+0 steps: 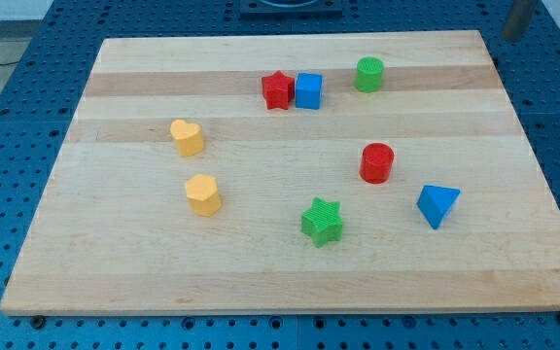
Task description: Move the green circle towards the top of the blue triangle
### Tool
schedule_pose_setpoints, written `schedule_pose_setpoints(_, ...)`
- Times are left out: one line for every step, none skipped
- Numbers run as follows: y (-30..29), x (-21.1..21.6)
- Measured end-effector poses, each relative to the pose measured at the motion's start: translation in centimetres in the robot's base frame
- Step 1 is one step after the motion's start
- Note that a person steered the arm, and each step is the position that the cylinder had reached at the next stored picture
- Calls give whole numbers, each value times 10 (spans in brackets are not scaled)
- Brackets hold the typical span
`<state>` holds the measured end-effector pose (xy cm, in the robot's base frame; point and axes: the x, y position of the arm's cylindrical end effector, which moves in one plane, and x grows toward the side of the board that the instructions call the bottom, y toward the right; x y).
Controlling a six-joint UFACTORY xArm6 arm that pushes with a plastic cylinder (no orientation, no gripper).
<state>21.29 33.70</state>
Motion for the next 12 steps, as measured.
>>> schedule_pose_setpoints(-1, 3)
schedule_pose_setpoints(-3, 3)
schedule_pose_setpoints(-42, 12)
schedule_pose_setpoints(-101, 8)
schedule_pose_setpoints(-178, 7)
schedule_pose_setpoints(-244, 7)
schedule_pose_setpoints(-247, 7)
schedule_pose_setpoints(-270, 13)
schedule_pose_setpoints(-287, 24)
schedule_pose_setpoints(-280, 47)
schedule_pose_setpoints(-254, 58)
schedule_pose_setpoints(-228, 76)
